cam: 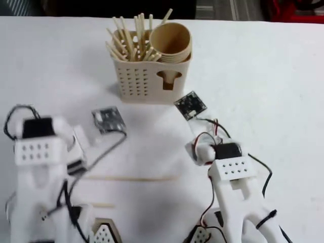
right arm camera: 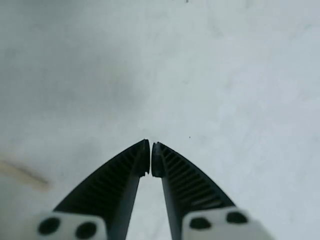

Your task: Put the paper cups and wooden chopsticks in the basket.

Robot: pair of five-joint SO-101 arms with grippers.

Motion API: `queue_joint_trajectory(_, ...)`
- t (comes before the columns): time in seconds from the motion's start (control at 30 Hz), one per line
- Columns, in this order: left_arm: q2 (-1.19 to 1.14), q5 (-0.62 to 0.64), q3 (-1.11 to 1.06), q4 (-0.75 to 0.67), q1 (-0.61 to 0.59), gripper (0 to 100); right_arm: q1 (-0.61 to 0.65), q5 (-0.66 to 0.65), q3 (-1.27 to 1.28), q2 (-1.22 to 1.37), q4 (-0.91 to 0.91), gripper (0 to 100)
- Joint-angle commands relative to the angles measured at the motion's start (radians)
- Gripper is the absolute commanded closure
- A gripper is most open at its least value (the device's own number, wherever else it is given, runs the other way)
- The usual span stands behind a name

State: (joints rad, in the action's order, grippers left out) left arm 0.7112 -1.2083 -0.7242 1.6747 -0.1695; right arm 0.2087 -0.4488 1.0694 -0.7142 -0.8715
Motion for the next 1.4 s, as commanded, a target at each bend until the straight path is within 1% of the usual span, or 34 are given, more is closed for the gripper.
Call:
queue_joint_trajectory(0.0, 0.165, -0.002, -0.161, -0.04, 0.079, 79, -0.035, 0.04, 0.0, -0.024, 0.036, 97.4)
queue_joint_trajectory(0.1, 0.216, 0.002, -0.269, -0.046, 0.143, 79, -0.035, 0.043, 0.0, -0.024, 0.038, 97.4)
queue_joint_trajectory(0.23, 0.197, 0.098, -0.313, -0.1, 0.214, 79, -0.035, 0.044, 0.0, -0.024, 0.038, 97.4)
queue_joint_trajectory(0.27, 0.185, 0.103, -0.324, -0.117, 0.237, 79, -0.035, 0.044, 0.0, -0.024, 0.038, 97.4)
queue_joint_trajectory(0.43, 0.088, 0.169, -0.393, -0.226, 0.335, 79, -0.035, 0.046, 0.0, -0.024, 0.038, 97.4)
queue_joint_trajectory(0.67, -0.122, 0.18, -0.446, -0.376, 0.441, 79, -0.035, 0.046, 0.002, -0.024, 0.038, 97.4)
queue_joint_trajectory(0.83, -0.239, 0.18, -0.405, -0.391, 0.453, 79, -0.035, 0.043, 0.002, -0.024, 0.038, 97.4)
queue_joint_trajectory(1.03, -0.271, 0.183, -0.399, -0.399, 0.455, 79, -0.035, 0.04, 0.002, -0.024, 0.039, 97.4)
queue_joint_trajectory(1.1, -0.272, 0.219, -0.4, -0.408, 0.455, 79, -0.035, 0.04, 0.002, -0.024, 0.039, 97.4)
queue_joint_trajectory(1.23, -0.274, 0.325, -0.42, -0.48, 0.46, 79, -0.036, 0.04, 0.002, -0.024, 0.039, 97.4)
queue_joint_trajectory(1.3, -0.274, 0.331, -0.423, -0.482, 0.486, 81, -0.036, 0.04, 0.002, -0.024, 0.039, 97.4)
queue_joint_trajectory(1.37, -0.275, 0.324, -0.423, -0.483, 0.51, 85, -0.036, 0.04, 0.002, -0.024, 0.039, 97.4)
